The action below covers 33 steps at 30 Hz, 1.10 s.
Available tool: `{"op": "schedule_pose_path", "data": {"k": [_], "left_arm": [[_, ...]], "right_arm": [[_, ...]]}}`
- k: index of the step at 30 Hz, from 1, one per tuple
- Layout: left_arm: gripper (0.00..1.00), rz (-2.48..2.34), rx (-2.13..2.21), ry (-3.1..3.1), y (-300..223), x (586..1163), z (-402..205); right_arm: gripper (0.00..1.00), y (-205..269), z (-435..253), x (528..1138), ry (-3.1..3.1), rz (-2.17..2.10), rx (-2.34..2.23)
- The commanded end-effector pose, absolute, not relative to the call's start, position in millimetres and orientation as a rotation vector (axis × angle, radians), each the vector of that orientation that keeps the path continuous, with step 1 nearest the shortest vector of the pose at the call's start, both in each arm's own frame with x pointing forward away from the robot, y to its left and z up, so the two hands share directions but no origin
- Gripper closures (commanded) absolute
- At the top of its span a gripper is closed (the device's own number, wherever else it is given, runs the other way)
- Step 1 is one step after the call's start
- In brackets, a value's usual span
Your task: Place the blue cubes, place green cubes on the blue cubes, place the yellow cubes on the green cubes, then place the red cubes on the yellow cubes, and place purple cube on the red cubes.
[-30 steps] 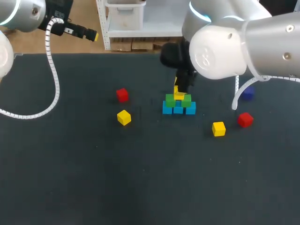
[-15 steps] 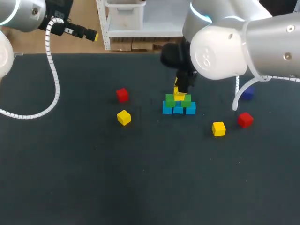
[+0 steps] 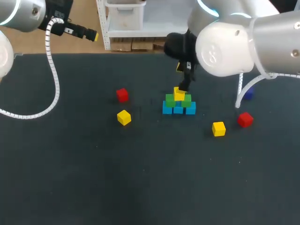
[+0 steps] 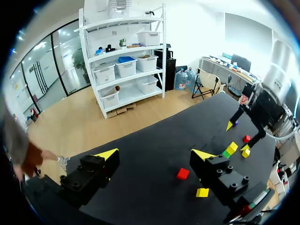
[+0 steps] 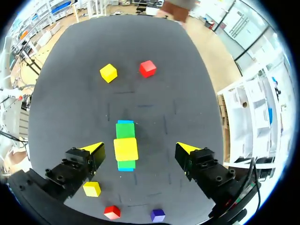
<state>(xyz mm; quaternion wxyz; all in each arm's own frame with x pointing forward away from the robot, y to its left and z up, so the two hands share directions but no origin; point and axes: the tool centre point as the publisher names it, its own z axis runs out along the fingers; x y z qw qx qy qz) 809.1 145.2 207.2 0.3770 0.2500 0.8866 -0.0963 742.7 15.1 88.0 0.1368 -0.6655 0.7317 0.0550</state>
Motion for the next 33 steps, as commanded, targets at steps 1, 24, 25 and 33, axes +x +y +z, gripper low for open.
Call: {"op": "schedule_pose_path", "data": {"k": [1,24,25,33], "left_arm": [[0.00,-0.246,0.638,2.267,145,810,207],[0.00,-0.246,0.638,2.267,145,810,207],[0.00,-0.246,0.638,2.267,145,810,207],[0.00,-0.246,0.638,2.267,145,810,207]], "right_arm": [[0.00,-2,98,727,2.120,0.129,-1.864],[0.00,-53,88,664,2.188,0.016,-1.759],[0.00,-54,85,660,2.187,0.008,-1.774],[0.00,-69,64,633,2.164,-0.020,-1.939]]}}
